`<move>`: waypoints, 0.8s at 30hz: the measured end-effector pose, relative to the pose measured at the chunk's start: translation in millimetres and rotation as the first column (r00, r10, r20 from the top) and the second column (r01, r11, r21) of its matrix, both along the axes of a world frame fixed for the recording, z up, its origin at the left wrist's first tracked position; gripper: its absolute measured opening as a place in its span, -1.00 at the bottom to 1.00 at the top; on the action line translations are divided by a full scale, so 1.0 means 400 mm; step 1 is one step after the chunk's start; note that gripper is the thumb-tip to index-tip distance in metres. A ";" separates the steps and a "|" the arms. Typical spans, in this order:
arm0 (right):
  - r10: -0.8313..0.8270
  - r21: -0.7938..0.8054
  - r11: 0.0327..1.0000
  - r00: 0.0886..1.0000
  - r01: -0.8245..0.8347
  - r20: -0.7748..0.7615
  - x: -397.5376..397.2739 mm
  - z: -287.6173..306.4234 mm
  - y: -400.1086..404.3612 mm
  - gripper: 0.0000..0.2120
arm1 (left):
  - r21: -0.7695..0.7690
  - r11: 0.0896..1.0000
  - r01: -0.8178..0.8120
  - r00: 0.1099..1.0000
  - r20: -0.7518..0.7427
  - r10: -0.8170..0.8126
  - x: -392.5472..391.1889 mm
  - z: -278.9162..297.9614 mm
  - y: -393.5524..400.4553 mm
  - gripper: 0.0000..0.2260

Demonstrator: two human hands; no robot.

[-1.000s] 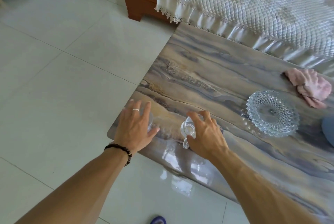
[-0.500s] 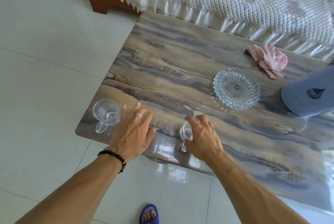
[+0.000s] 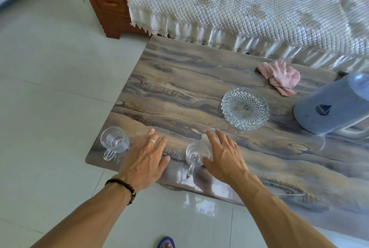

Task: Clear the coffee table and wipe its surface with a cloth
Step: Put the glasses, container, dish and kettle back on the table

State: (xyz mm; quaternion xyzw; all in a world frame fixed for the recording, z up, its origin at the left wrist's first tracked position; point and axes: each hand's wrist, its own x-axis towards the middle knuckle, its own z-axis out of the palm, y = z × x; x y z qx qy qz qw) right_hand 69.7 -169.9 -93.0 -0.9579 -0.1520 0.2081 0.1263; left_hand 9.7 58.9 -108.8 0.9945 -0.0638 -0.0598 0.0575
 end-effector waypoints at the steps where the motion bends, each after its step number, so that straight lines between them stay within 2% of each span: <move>1: -0.020 0.001 1.000 0.998 0.020 0.057 0.012 0.034 -0.030 -0.27 | -0.002 1.000 0.011 1.000 0.020 -0.011 0.015 0.030 -0.031 -0.51; 6: -0.092 -0.025 0.994 0.952 0.103 0.293 0.082 0.219 -0.239 -0.31 | -0.008 0.995 0.099 0.989 0.111 -0.098 0.104 0.173 -0.274 -0.49; 11: -0.140 -0.052 0.981 0.861 0.189 0.489 0.123 0.403 -0.569 -0.27 | -0.031 0.980 0.197 0.968 0.166 -0.190 0.191 0.320 -0.621 -0.47; 19: -0.235 -0.077 0.936 0.775 0.342 0.586 0.191 0.620 -1.098 -0.33 | -0.085 0.934 0.346 0.912 0.266 -0.313 0.331 0.496 -1.147 -0.49; 24: -0.288 -0.101 0.902 0.759 0.420 0.584 0.290 0.662 -1.338 -0.33 | -0.085 0.901 0.425 0.887 0.237 -0.396 0.471 0.502 -1.385 -0.48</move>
